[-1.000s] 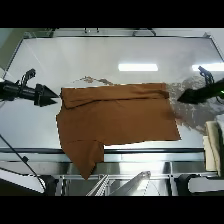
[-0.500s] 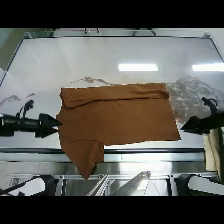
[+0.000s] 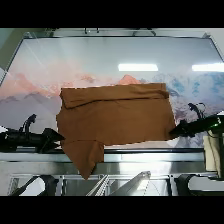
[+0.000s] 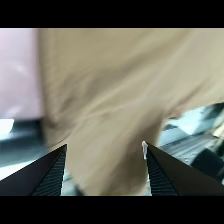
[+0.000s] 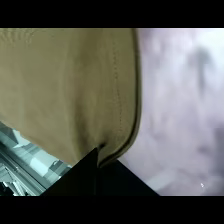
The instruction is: Fold the shirts.
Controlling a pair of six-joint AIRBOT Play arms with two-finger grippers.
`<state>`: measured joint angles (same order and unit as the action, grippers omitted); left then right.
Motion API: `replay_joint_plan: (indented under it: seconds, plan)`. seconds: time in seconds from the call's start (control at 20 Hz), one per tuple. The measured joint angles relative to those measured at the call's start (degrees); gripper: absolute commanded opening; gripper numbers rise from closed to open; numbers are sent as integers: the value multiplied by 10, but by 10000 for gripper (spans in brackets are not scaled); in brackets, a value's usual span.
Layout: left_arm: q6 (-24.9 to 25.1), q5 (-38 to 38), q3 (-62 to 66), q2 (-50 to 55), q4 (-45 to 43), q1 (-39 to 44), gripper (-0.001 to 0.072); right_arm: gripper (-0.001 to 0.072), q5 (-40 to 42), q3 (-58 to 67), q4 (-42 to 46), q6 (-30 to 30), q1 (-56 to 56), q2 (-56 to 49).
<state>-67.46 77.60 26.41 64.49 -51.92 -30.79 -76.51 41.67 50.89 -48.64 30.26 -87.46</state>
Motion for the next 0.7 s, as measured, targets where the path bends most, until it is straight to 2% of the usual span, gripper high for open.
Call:
replay_joint_plan:
  seconds: [0.25,0.6,0.7]
  plan:
    - [-48,25,-4,2,-43,29,528,20,1,-1,-13,5,-11,-5]
    - [-88,-3,-4,80,-40,196,528,20,8,-1,-38,7,-14,-6]
    - [-93,-10,-3,104,-27,232,497,20,7,-1,-40,7,-14,-5]
